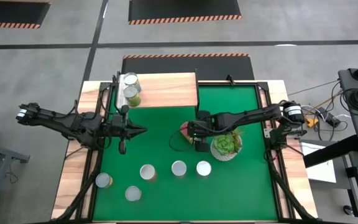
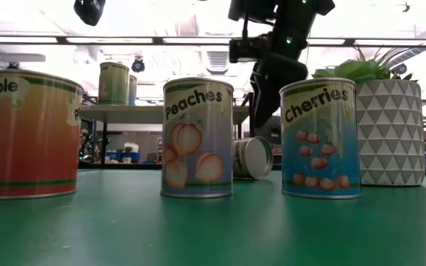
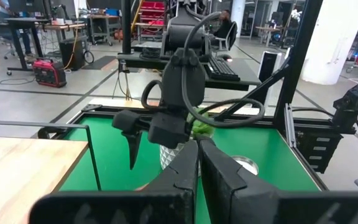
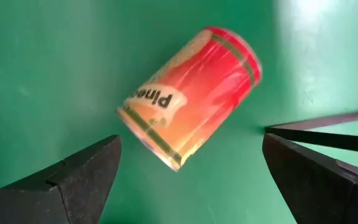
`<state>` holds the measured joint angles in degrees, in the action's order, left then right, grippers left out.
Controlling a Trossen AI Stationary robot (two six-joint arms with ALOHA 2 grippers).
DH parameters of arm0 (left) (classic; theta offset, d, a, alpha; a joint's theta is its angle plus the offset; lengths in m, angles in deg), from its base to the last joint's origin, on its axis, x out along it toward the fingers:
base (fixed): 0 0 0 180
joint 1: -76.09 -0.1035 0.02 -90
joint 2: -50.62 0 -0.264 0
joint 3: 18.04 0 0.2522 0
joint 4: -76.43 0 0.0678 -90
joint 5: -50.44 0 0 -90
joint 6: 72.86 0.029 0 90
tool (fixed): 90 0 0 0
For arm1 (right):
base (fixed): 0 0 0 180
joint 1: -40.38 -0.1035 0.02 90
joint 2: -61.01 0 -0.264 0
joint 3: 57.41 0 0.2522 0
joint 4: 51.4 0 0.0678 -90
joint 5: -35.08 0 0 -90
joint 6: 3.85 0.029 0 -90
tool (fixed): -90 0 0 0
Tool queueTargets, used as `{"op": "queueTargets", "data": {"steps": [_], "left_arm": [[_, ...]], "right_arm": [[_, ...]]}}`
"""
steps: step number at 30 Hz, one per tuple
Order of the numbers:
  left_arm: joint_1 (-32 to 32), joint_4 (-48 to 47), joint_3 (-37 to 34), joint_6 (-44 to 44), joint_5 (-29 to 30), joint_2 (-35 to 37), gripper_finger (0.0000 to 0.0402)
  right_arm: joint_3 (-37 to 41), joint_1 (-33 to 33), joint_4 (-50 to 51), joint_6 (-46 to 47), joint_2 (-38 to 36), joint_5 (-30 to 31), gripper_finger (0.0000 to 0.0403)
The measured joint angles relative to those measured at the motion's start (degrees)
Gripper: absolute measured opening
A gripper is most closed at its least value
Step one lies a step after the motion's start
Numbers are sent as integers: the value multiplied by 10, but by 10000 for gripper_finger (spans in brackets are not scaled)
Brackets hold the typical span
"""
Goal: Pick and place cans onto a shelf
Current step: Put the top canned pineapple on the shelf
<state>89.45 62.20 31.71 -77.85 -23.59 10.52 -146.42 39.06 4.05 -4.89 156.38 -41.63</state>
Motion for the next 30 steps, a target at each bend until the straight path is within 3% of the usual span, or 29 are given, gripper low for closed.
{"op": "queueTargets", "data": {"steps": [9,12,16,28,30], "left_arm": [[0,0,0,0,0,0,0],[0,0,0,0,0,0,0],[0,0,0,0,0,0,0],[0,0,0,0,0,0,0],[0,0,0,0,0,0,0]], "right_arm": [[33,0,-13,-49,0,1,376],[52,0,-32,-61,4,22,354],[61,0,-54,-66,4,33,287],[72,0,-75,-65,4,33,39],[72,0,-79,-69,4,33,17]]}}
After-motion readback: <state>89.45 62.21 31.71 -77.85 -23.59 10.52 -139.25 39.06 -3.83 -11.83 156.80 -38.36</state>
